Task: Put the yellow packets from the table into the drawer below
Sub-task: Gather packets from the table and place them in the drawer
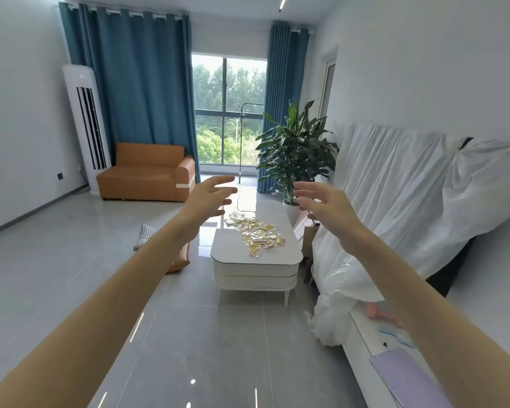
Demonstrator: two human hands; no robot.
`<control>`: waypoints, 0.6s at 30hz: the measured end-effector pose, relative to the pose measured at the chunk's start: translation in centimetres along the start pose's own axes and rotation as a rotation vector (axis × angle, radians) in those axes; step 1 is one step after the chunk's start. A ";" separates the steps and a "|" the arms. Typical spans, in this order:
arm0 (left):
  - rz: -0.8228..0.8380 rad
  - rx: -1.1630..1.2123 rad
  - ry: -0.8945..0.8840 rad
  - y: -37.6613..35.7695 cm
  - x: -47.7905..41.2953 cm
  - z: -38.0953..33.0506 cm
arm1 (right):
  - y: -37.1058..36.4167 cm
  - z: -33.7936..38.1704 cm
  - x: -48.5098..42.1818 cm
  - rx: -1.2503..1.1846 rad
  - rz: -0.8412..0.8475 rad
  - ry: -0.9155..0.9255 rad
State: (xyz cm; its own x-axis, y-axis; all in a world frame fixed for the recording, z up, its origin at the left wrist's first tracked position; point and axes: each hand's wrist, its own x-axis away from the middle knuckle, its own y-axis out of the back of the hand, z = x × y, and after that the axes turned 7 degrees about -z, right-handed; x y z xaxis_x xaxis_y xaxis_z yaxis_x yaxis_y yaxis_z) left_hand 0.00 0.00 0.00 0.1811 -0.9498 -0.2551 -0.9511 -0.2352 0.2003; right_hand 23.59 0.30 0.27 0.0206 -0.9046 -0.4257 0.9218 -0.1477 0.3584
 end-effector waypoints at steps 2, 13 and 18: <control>-0.005 0.005 -0.004 0.0 -2.4 1.3 | -1.5 -1.1 -2.1 0.024 -0.003 -0.001; 0.069 -0.041 0.066 -0.8 -18.6 10.9 | -10.4 -11.3 -16.0 0.053 -0.009 -0.108; 0.085 -0.049 0.143 -2.0 -25.0 15.9 | -13.3 -16.4 -20.9 0.062 0.009 -0.182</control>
State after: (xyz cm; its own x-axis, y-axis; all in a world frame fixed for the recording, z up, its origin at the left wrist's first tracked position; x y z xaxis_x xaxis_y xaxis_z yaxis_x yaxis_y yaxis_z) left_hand -6.62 27.52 -9.04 0.1375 -0.9856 -0.0986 -0.9518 -0.1590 0.2623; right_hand 17.29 27.78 -9.24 -0.0469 -0.9626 -0.2669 0.8960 -0.1587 0.4148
